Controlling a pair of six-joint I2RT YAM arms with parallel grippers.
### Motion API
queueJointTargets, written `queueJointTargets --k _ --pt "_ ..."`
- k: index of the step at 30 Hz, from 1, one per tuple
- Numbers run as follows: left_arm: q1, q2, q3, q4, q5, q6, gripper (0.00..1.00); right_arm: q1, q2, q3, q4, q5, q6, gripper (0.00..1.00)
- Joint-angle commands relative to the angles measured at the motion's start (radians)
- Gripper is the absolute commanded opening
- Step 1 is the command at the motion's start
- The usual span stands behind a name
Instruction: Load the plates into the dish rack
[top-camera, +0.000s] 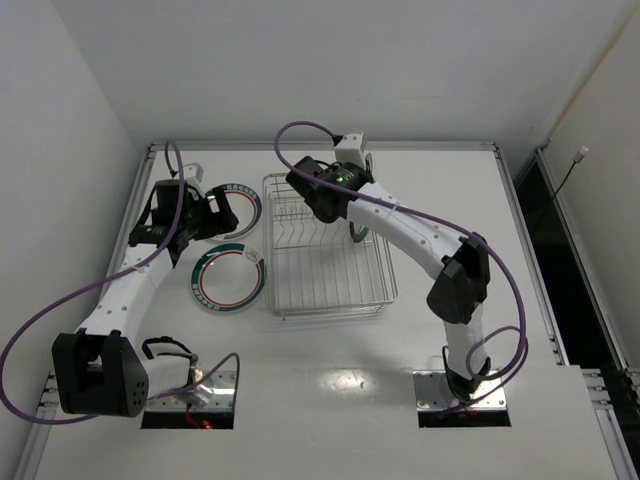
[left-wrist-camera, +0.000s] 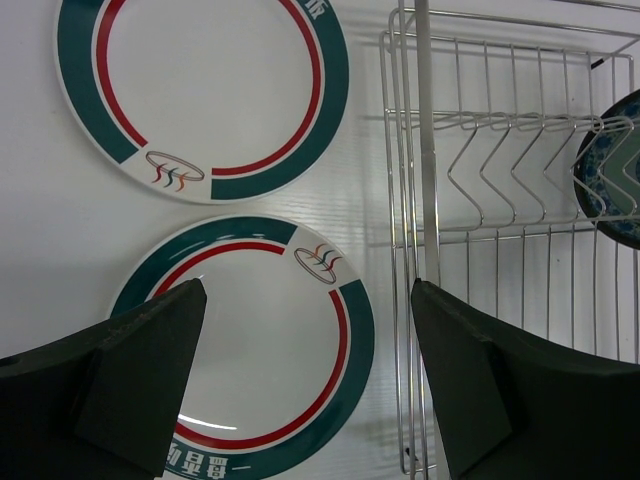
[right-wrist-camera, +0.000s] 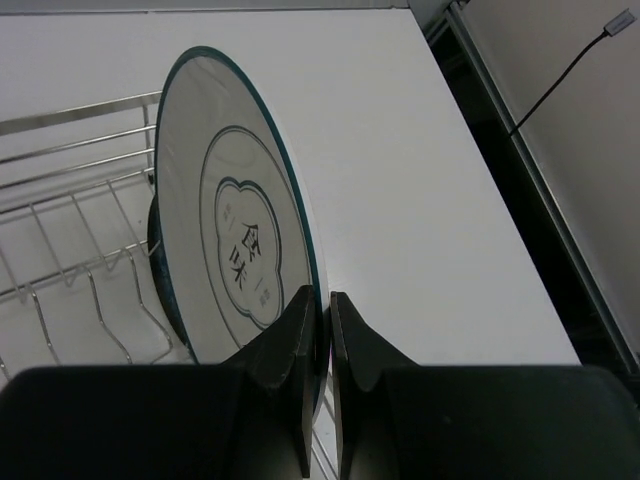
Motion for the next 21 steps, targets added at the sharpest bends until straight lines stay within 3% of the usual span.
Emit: queueJointTargets --k 1,7,15,21 --pt "-0.002 0.000 0.035 0.028 0.006 -0.004 0.82 0.013 -0.106 -0.069 0.190 0.079 -0.139 0.00" --pt "-0.002 0.000 0.035 0.028 0.006 -0.004 0.82 0.013 -0.184 -0.279 0.471 -0.062 -0.312 0.00" --pt "-0.002 0.000 0.035 0.008 -0.052 -0.024 0.82 -0.007 -0.103 -0.256 0.416 -0.197 -0.322 0.03" --pt "-0.002 0.070 0.092 -0.144 -0.435 -0.128 0.87 -0.027 -0.077 -0.193 0.352 -0.264 -0.312 0.12"
